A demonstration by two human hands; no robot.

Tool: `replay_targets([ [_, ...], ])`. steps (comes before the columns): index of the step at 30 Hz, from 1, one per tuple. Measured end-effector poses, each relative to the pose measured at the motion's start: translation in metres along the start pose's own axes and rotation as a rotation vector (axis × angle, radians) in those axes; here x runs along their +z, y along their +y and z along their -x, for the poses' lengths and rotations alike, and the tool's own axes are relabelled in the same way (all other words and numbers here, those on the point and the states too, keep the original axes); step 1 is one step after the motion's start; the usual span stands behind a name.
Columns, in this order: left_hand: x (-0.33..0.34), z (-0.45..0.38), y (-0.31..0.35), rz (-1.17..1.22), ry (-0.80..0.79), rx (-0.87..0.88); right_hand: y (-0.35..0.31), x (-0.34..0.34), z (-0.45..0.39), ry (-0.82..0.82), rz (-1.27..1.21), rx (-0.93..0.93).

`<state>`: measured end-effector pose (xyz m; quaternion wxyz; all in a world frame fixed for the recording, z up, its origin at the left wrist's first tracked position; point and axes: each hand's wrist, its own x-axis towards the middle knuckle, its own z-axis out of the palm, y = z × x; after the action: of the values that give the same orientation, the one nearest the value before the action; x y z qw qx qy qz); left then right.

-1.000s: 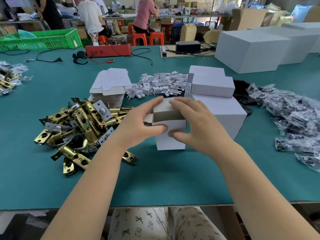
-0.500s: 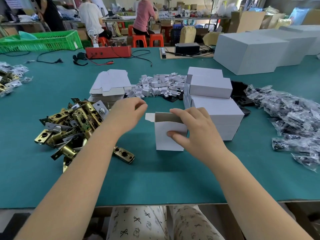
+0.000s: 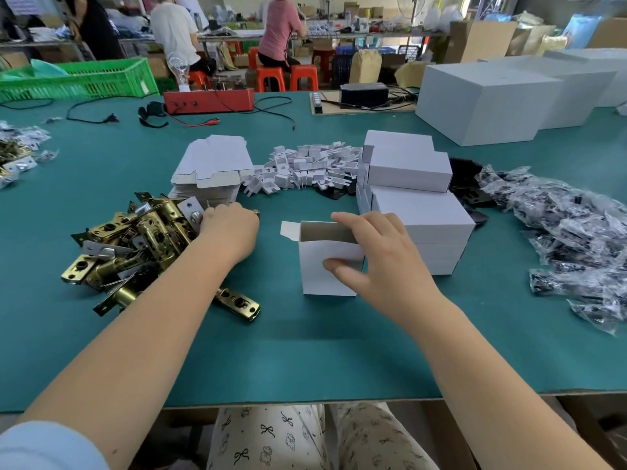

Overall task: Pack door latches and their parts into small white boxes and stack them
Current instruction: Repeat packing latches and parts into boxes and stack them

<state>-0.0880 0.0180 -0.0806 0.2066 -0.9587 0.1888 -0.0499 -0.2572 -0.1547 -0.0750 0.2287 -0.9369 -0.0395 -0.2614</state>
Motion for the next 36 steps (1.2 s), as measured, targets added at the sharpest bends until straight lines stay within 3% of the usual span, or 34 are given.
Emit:
replay_targets([
  [7, -0.006, -0.001, 0.001, -0.008, -0.047, 0.040, 0.000, 0.000, 0.000, 0.005, -0.006, 0.008],
  [13, -0.014, 0.002, -0.007, 0.103, 0.027, 0.021, -0.001, 0.001, 0.001, 0.012, -0.016, 0.005],
  [16, -0.017, 0.006, -0.022, 0.358, 0.149, -0.032, -0.001, 0.003, 0.000, 0.021, 0.000, 0.016],
  [21, -0.014, 0.029, -0.038, 0.913, 0.507, -0.190, -0.006, 0.010, 0.001, 0.070, -0.022, 0.067],
  [30, -0.019, 0.040, -0.034, 1.172, 0.842, -0.234, -0.007, 0.011, -0.001, 0.089, -0.002, 0.074],
  [36, -0.064, 0.042, -0.035, 1.641, 0.791, -0.269, -0.003, 0.010, -0.003, 0.075, 0.031, 0.067],
])
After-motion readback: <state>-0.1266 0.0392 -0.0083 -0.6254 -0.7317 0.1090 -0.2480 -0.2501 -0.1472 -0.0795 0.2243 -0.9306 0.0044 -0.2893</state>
